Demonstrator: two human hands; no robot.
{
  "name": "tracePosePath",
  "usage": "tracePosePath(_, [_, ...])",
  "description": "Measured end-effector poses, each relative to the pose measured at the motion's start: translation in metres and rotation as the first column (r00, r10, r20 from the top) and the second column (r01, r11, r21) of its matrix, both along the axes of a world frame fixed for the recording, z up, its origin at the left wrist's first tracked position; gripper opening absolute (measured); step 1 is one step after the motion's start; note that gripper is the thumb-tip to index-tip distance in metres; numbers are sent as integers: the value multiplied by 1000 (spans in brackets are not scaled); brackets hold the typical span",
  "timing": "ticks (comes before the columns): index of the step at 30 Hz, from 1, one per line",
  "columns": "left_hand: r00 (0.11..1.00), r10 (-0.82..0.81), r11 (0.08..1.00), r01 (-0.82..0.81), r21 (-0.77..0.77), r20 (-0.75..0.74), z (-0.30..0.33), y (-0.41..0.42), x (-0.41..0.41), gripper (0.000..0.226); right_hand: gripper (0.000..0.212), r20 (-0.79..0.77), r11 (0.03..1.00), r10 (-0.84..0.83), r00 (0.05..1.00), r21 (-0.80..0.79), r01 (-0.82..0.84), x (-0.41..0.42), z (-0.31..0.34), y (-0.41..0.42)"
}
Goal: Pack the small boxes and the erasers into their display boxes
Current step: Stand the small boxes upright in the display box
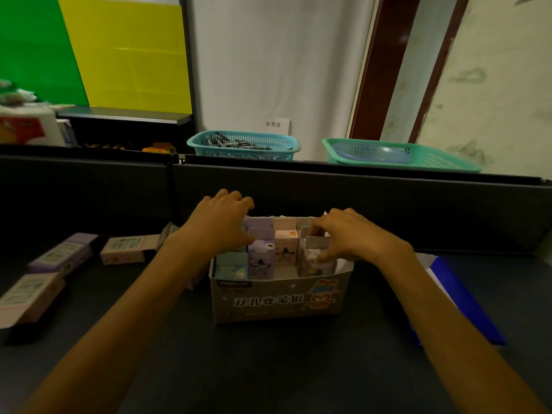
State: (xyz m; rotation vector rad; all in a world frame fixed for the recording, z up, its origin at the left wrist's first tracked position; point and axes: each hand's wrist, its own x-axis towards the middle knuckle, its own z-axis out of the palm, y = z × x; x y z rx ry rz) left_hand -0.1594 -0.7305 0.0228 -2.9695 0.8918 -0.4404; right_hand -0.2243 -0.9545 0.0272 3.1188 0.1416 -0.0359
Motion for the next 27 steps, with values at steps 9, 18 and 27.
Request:
tracePosePath(9, [991, 133, 991, -133, -16, 28, 15, 38, -14, 67, 53, 200, 983, 96, 975, 135, -124, 0, 5, 31])
tracePosePath(18, [957, 288, 957, -289, -21, -34, 7, 108, -23, 64, 54, 252, 975, 175, 952, 88, -203, 16, 3, 86])
tracePosePath(27, [945, 316, 949, -316, 13, -81, 1, 191, -4, 65, 51, 318, 966, 203, 926, 87, -242, 26, 7, 171])
